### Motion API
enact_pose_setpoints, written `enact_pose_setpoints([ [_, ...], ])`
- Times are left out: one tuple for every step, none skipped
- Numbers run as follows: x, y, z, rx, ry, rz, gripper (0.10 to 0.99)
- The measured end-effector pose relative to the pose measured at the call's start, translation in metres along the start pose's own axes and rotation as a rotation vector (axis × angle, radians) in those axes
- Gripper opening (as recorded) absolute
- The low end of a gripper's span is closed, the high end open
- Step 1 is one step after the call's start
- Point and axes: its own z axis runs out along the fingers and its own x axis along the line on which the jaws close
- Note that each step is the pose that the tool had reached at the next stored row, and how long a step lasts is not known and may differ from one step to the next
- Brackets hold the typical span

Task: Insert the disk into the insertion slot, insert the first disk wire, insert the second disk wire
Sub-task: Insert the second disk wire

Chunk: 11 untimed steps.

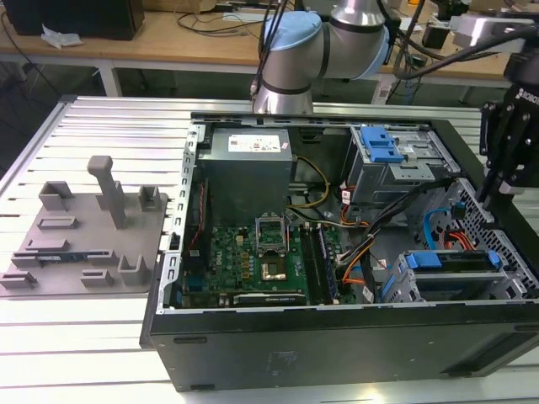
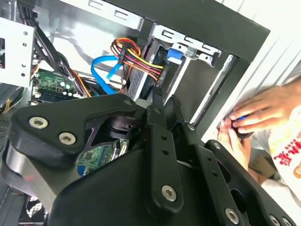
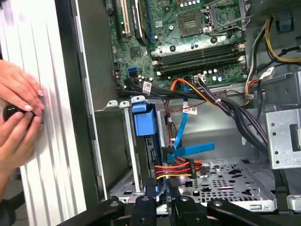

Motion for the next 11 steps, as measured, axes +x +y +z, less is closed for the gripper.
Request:
enact_pose_setpoints([
  [-0.0028, 0.0014, -0.0006, 0.001, 0.0099, 0.000, 0.235],
  [-0.0056, 0.0031, -0.0011, 0.003, 0.0229, 0.000, 0.235],
  [-0.0076, 0.0049, -0.0011, 0.005, 0.0327, 0.000, 0.235],
  [-0.0093, 0.0092, -0.0002, 0.005, 0.0392, 0.000, 0.235],
  [-0.0103, 0.0130, 0.0012, 0.006, 0.0424, 0.000, 0.235],
  [-0.0111, 0.0159, 0.0024, 0.006, 0.0450, 0.000, 0.235],
  [-0.0118, 0.0187, 0.0036, 0.007, 0.0481, 0.000, 0.235],
  [-0.0141, 0.0234, 0.0058, 0.008, 0.0546, 0.000, 0.235],
  [-0.0170, 0.0248, 0.0054, 0.008, 0.0581, 0.000, 0.235],
  [-0.0187, 0.0250, 0.0050, 0.008, 0.0612, 0.000, 0.235],
  [-0.0210, 0.0255, 0.0043, 0.009, 0.0671, -0.001, 0.235],
])
